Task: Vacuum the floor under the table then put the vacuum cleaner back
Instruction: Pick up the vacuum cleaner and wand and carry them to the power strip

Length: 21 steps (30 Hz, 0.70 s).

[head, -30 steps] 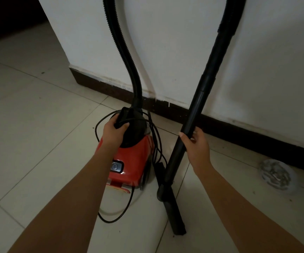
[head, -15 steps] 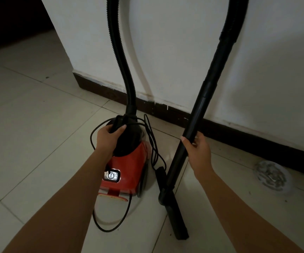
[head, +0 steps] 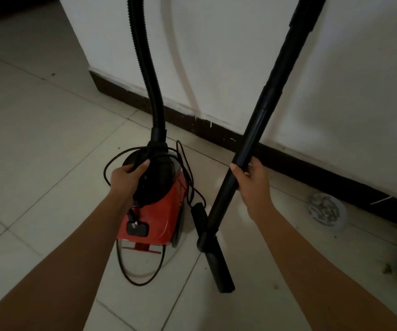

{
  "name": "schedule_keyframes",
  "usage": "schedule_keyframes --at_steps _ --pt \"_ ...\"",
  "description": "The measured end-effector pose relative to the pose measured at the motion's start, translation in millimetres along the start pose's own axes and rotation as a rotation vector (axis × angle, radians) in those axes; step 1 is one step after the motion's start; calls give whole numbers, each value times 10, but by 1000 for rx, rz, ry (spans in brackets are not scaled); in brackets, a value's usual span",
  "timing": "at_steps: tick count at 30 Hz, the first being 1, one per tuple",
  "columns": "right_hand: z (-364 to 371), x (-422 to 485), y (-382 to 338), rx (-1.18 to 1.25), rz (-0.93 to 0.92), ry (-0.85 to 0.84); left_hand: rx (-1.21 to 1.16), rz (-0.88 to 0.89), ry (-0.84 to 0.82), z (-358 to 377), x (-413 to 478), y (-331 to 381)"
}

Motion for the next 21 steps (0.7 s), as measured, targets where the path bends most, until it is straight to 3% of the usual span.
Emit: schedule_keyframes --at_steps 9,21 --pt "-191 -709 -986 -64 161 -17 -49 -122 19 -561 -1066 611" --pt "-309 -1831 -3427 -71 173 -129 -118 -180 35 -1961 -2723 2327"
Point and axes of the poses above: each hand's wrist, its own x-axis towards the middle knuckle, its own z-axis out of the palm, y = z × x, the point moved 4 cm from there along x, towards the middle knuckle, and after that the axes turned 9 degrees about x, right-handed, at the moved point
